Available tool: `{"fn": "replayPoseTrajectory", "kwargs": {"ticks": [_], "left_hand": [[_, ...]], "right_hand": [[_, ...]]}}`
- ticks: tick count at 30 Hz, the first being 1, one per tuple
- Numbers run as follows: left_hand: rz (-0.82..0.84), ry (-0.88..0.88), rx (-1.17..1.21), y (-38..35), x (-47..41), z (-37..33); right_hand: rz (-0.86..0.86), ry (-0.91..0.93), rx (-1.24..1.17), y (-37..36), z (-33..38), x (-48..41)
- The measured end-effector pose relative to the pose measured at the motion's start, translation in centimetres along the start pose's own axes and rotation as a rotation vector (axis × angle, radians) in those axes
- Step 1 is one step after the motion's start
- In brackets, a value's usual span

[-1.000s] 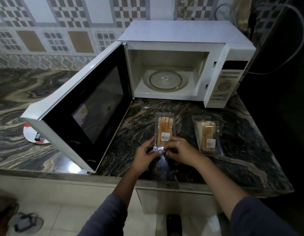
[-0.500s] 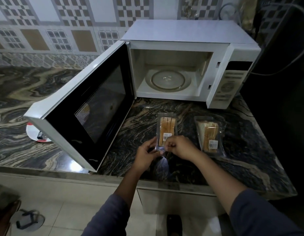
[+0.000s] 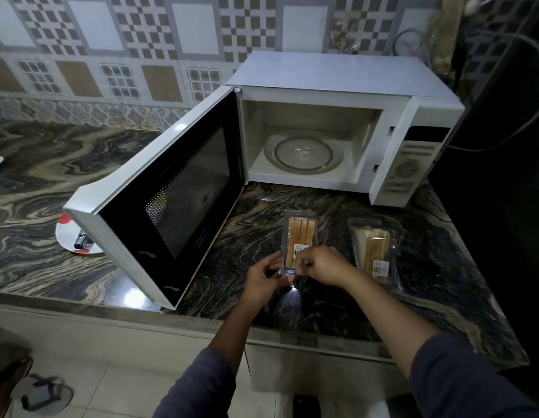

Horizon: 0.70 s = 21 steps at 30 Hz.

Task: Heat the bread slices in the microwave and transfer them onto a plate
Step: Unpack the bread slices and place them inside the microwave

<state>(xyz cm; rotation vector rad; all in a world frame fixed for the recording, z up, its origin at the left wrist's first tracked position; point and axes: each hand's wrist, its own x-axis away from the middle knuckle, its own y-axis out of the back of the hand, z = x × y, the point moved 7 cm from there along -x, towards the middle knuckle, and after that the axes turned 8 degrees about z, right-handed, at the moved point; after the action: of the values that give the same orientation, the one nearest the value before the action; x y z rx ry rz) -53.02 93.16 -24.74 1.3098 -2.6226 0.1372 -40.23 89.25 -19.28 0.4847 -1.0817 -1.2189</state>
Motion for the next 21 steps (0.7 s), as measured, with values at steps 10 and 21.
{"fn": "replayPoseTrajectory", "kwargs": {"ticks": [10, 21], "left_hand": [[-0.035, 0.020, 0.026, 0.2, -0.4, 0.6], [-0.014, 0.037, 0.026, 0.3, -0.5, 0.6]], "right_hand": [[0.048, 0.039, -0.161, 0.9, 0.7, -0.5], [-0.655, 0.107, -0.212, 14.5, 3.5, 2.7]]}}
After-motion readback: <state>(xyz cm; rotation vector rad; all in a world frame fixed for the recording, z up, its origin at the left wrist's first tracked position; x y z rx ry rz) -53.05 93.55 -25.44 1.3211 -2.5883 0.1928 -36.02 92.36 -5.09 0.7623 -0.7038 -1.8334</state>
